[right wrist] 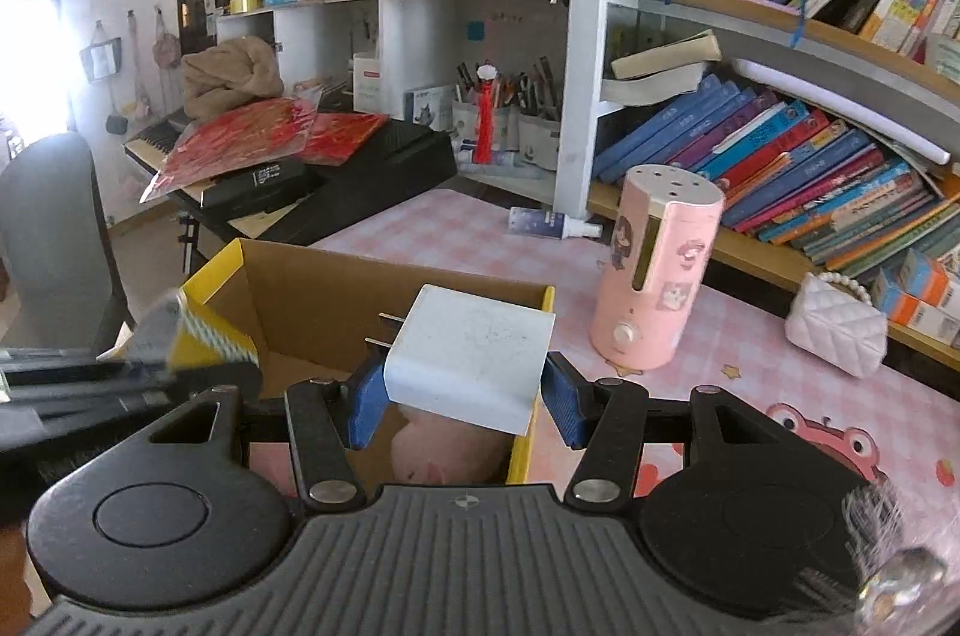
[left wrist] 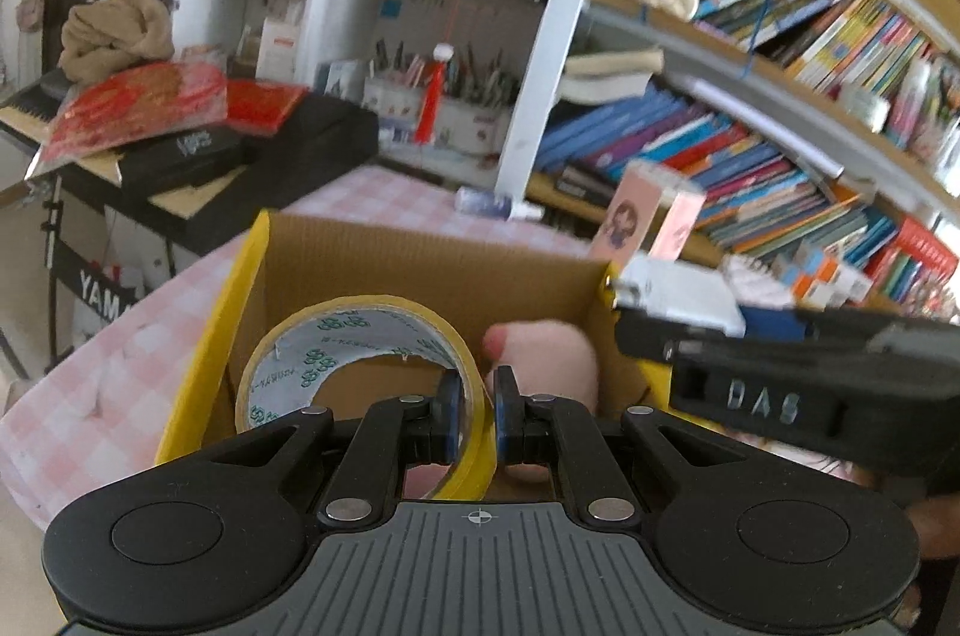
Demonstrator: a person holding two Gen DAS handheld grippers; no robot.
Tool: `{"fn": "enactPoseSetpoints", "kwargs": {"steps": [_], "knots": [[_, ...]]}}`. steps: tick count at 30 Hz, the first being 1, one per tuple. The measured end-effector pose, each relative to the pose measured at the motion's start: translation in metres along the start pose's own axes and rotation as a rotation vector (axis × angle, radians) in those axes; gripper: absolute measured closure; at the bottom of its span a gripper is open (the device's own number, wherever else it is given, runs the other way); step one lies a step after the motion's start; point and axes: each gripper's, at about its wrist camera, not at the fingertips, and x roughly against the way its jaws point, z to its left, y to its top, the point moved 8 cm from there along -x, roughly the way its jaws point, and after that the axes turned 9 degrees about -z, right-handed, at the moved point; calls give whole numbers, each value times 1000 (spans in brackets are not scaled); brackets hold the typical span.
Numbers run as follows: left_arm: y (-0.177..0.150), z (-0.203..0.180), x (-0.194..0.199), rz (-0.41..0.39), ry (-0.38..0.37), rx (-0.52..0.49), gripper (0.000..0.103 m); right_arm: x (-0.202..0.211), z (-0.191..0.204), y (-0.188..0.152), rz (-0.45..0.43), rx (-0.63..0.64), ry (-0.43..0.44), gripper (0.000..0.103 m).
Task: Organize objects
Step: 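Lower the tape roll with the left tool while the right tool lowers the charger into the box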
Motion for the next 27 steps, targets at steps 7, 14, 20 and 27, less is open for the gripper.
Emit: {"fn": "enactPoseSetpoints", "kwargs": {"steps": [7, 14, 20, 27], "knots": [[-13, 10, -21, 61, 56, -16, 93, -29, 8, -5, 46, 18, 58, 51], [-14, 4, -33, 51, 71, -101, 90, -55, 19, -11, 104, 44, 115, 51], [-14, 1, -39, 49, 79, -142, 83, -71, 24, -17, 154, 53, 143, 51], [-13, 4, -32, 25, 108, -167, 54, -79, 24, -21, 208, 32, 174, 51]]}}
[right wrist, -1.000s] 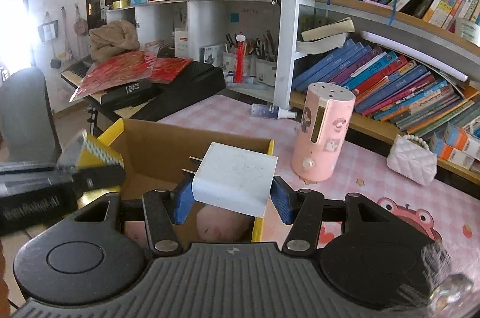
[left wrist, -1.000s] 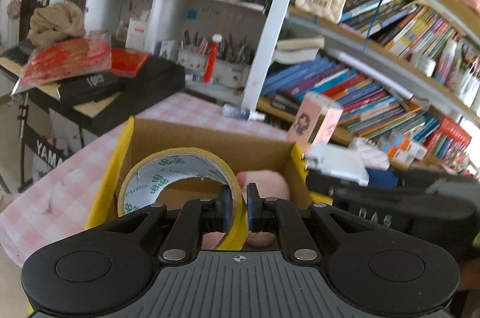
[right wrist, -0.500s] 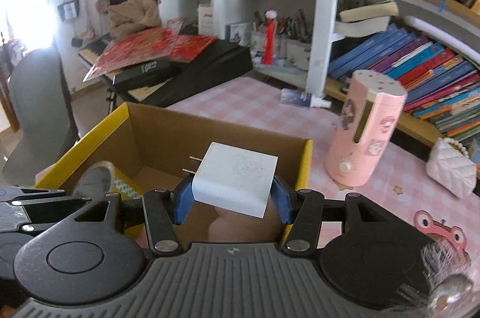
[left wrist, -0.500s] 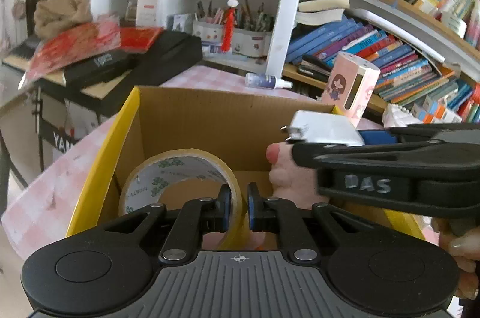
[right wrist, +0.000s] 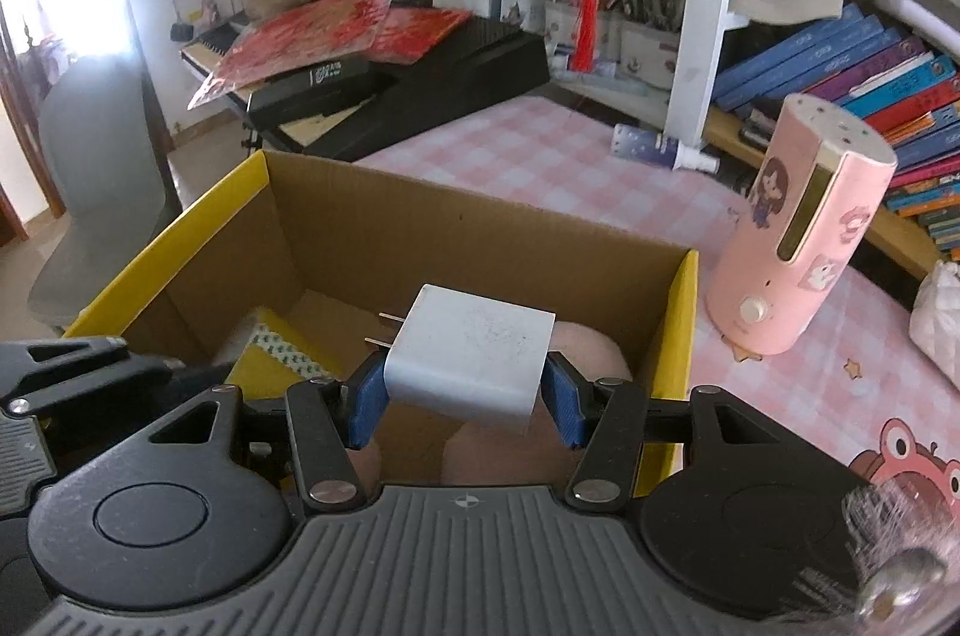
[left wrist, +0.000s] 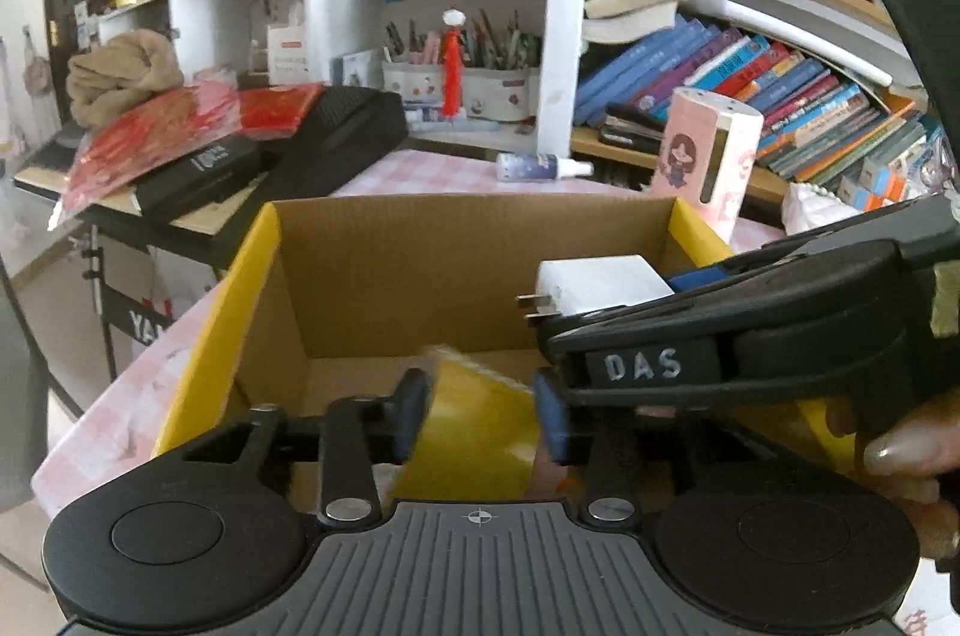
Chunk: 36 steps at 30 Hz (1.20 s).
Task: Organize objects
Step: 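Lower the tape roll with the left tool while the right tool lowers the charger into the box, then open both tools releasing the tape roll and charger, then withdraw from the box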
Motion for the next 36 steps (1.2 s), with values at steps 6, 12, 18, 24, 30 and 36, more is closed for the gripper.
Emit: {"fn": "enactPoseSetpoints", "kwargs": {"steps": [6, 12, 18, 24, 30, 36], "knots": [[1, 5, 14, -33, -3, 42, 32, -2, -3, -2, 25, -29, 1, 51], [-1, 7, 20, -30, 14, 50, 23, -5, 1, -4, 48, 11, -3, 50], [1, 9, 30, -56, 23, 60, 17, -1, 4, -2, 23, 34, -8, 47], [7, 9, 42, -88, 15, 75, 12, 18, 5, 6, -38, 26, -19, 39], [16, 7, 60, -133, 1, 86, 9, 51, 5, 11, -134, 13, -62, 33], [20, 5, 81, -176, -13, 88, 8, 87, -4, 11, -223, -36, -123, 32]]}}
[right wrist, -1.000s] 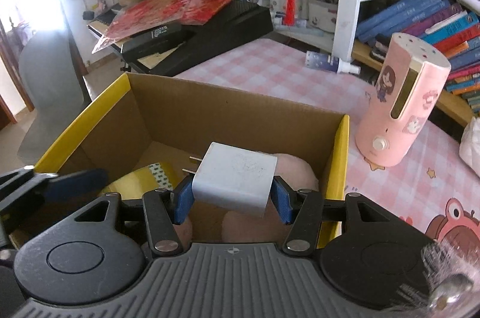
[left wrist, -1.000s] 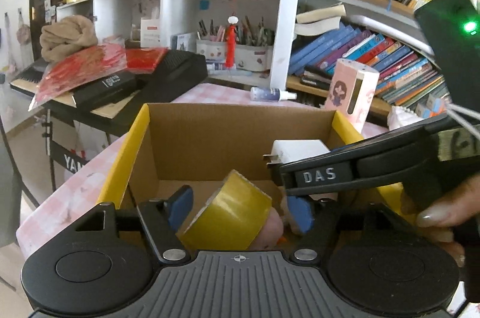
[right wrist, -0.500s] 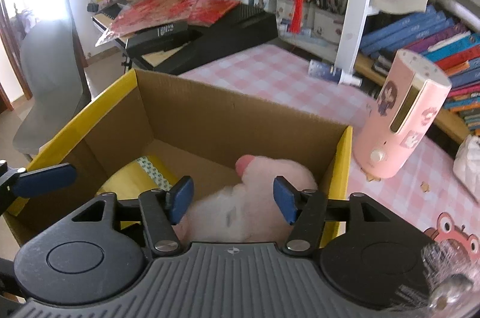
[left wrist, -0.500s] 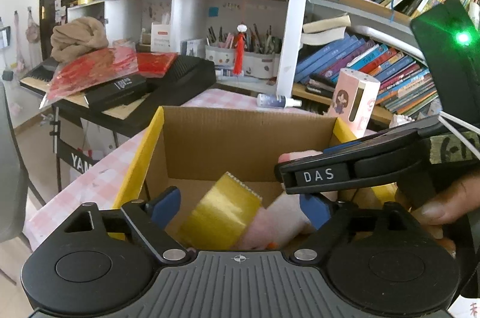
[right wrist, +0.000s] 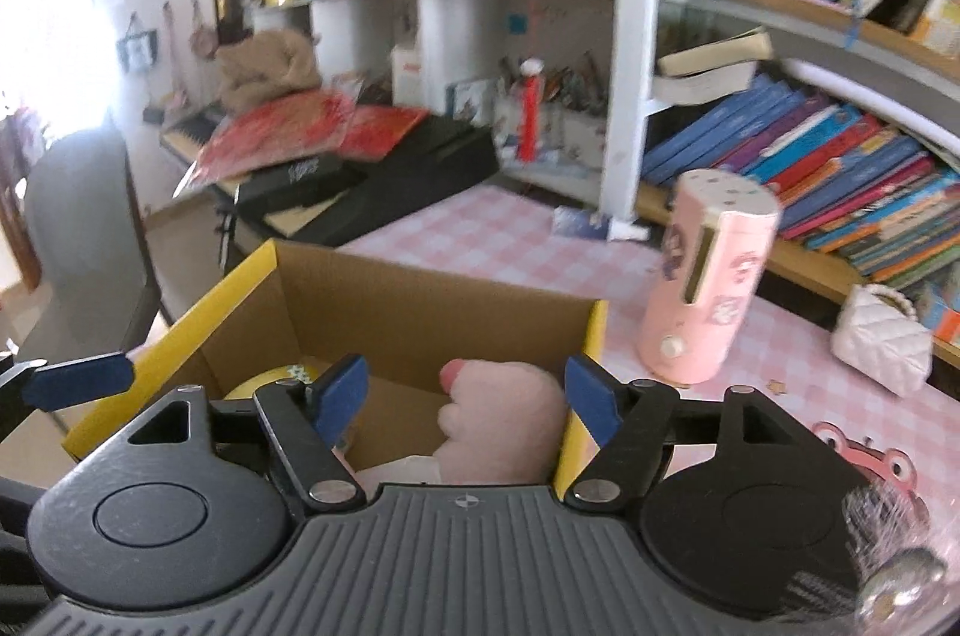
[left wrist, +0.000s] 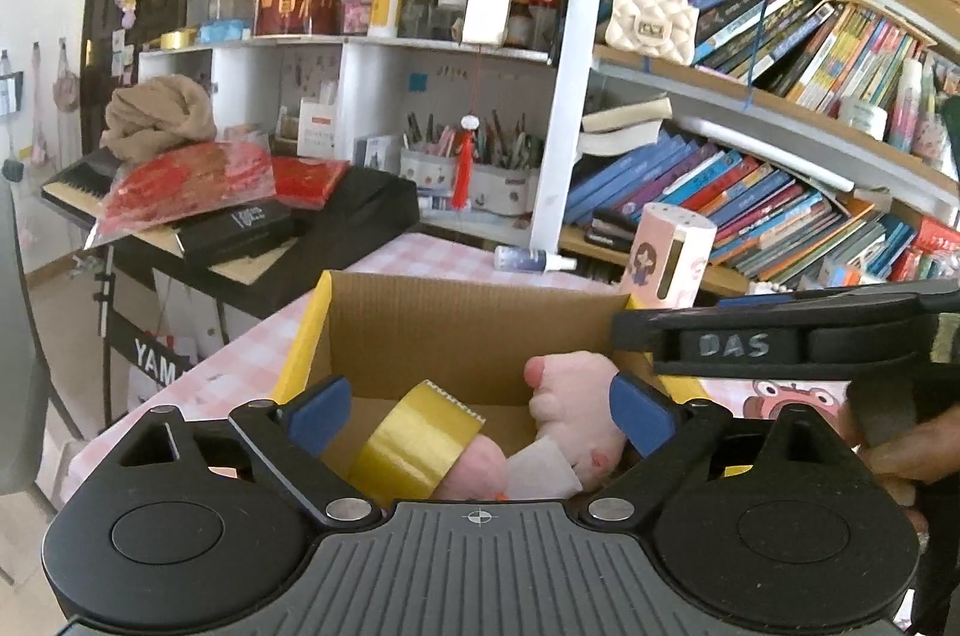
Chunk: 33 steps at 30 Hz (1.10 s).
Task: Organize objects
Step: 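Open both tools releasing the tape roll and charger, then withdraw from the box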
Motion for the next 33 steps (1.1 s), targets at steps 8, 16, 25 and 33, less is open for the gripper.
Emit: {"fn": "enactPoseSetpoints", "kwargs": {"steps": [8, 16, 25, 33], "knots": [[4, 5, 27, -34, -6, 19, 8, 42, -13, -5, -56, -23, -90, 32], [-6, 11, 49, -14, -2, 18, 8, 75, -10, -28, -57, -21, -179, 29], [-30, 19, 75, 45, 6, 3, 8, 105, 18, -65, -24, 14, -200, 29], [-49, 19, 96, 100, 5, -42, 8, 122, 44, -91, 26, 39, -209, 28]]}}
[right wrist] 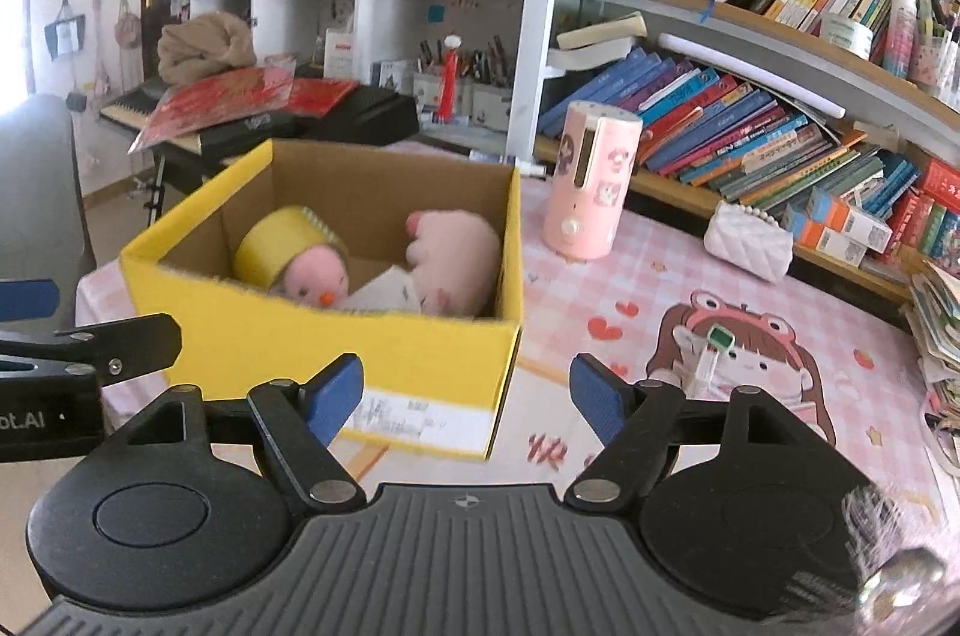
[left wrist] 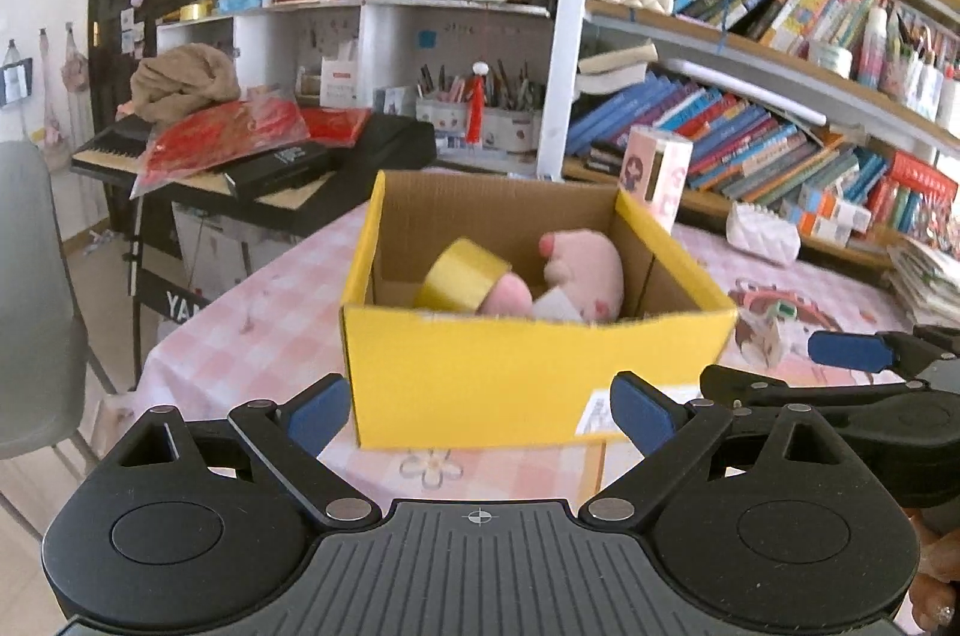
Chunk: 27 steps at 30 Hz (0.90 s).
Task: Organize objects
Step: 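Open both tools releasing the tape roll and charger, then withdraw from the box, then move both tools across the mat toward the white medicine box and green eraser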
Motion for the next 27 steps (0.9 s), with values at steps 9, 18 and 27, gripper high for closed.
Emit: {"fn": "enactPoseSetpoints", "kwargs": {"steps": [9, 18, 27], "knots": [[-16, 7, 20, 37, -2, 1, 8, 21, 15, -18, 32, 3, -5, 24], [-27, 7, 35, 54, -17, -8, 8, 40, 21, -30, 42, -9, -21, 23], [-33, 6, 44, 65, -28, -14, 8, 55, 18, -39, 54, -43, -57, 20]]}}
